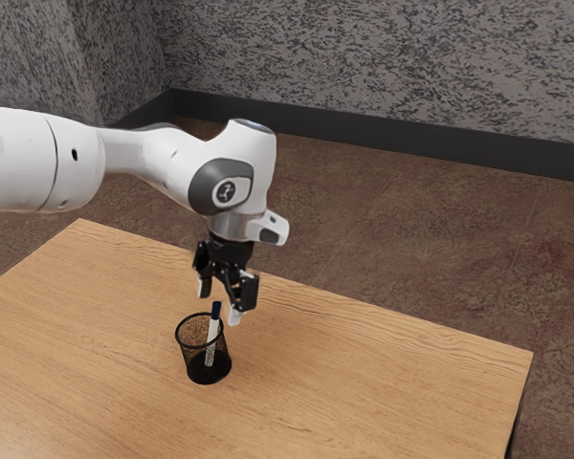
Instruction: Take the marker out of the pen holder and place it to the left of the pen holder.
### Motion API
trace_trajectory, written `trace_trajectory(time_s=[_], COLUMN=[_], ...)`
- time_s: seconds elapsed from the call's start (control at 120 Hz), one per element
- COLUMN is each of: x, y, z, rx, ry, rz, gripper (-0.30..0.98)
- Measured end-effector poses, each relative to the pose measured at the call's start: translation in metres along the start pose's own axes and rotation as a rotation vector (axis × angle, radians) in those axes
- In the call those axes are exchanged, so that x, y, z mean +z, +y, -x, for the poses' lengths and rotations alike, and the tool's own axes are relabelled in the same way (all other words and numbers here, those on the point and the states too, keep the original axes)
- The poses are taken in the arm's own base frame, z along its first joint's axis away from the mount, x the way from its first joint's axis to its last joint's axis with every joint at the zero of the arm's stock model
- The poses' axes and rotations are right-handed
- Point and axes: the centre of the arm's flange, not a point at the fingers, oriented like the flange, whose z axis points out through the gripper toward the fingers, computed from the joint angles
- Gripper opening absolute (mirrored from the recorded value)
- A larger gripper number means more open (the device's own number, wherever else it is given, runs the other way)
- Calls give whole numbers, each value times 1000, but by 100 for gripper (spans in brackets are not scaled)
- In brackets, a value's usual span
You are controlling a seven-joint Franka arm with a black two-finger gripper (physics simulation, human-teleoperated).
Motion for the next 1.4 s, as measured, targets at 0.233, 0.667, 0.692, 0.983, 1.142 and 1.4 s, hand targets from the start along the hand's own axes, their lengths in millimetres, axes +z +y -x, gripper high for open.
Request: trace_trajectory(time_s=[0.233,0.667,0.692,0.983,1.142,1.4], x=[8,7,5,-120,-97,7], y=[0,-1,-1,-52,-123,-156], z=[-3,-1,0,110,140,97], rx=[-2,2,3,-100,-236,-316], ry=[-6,-15,-13,61,-126,-502], rz=[0,-7,-8,0,47,83], gripper=[67,-2,-3,-8,-9,-10])
